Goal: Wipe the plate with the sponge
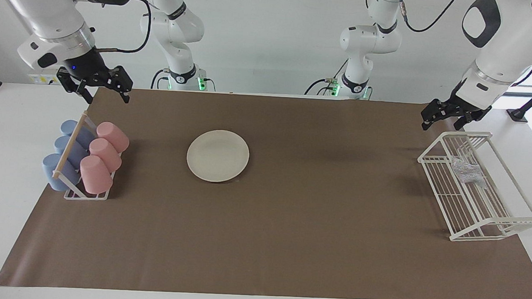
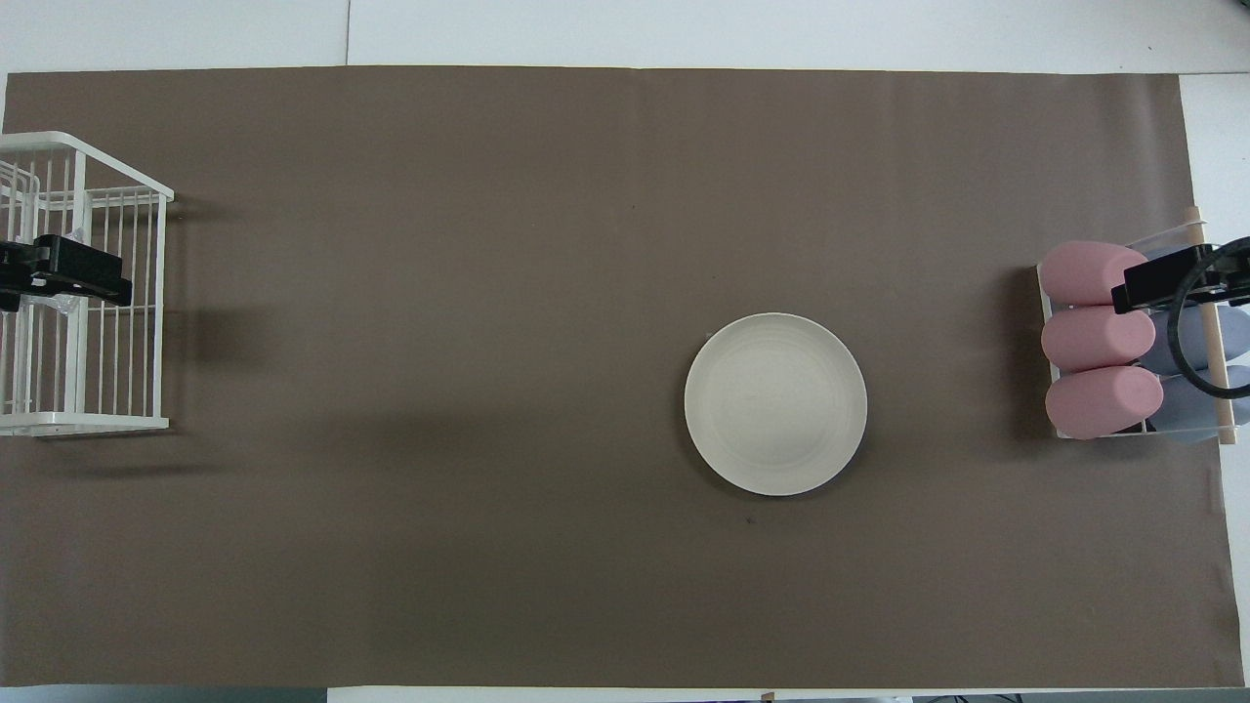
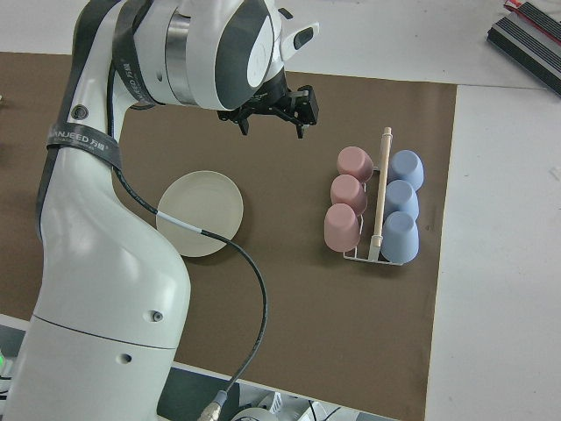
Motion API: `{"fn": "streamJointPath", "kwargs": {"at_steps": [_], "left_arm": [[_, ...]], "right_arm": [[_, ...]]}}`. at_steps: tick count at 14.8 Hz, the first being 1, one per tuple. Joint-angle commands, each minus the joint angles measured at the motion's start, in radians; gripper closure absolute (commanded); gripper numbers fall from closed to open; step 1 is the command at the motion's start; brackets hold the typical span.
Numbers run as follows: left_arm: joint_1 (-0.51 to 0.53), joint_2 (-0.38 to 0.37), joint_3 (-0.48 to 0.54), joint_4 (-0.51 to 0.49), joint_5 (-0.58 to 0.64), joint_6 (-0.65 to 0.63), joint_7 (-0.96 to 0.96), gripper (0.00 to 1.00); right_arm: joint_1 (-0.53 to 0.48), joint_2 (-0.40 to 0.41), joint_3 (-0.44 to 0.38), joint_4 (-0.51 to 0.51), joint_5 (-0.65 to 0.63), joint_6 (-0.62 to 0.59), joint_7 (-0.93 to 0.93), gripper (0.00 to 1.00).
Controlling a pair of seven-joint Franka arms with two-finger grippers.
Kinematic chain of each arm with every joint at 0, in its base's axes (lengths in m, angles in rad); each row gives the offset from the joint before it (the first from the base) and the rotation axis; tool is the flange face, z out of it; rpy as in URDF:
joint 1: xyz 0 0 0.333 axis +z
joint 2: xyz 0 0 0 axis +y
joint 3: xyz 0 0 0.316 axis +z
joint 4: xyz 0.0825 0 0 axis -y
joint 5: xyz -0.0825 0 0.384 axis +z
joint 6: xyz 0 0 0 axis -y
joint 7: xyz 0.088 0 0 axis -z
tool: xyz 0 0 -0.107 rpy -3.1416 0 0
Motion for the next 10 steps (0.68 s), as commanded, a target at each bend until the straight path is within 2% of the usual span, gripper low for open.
{"fn": "streamJointPath", "kwargs": {"at_steps": [1, 7, 10], "left_arm": [[0.011, -0.019, -0.001, -0.017, -0.014, -0.010, 0.008, 0.00], [0.028, -0.028, -0.001, -0.032, -0.014, -0.013, 0.001, 0.00], [0.019, -0.050, -0.005, -0.080, 0.023, -0.008, -0.041, 0.00]], "right_arm": [[0.005, -0.013, 0.001, -0.012, -0.009, -0.009, 0.020, 0.00], [0.005, -0.011, 0.004, -0.010, -0.008, -0.009, 0.021, 0.00], [0.020, -0.011, 0.004, -0.010, -0.008, -0.011, 0.023, 0.00]]}}
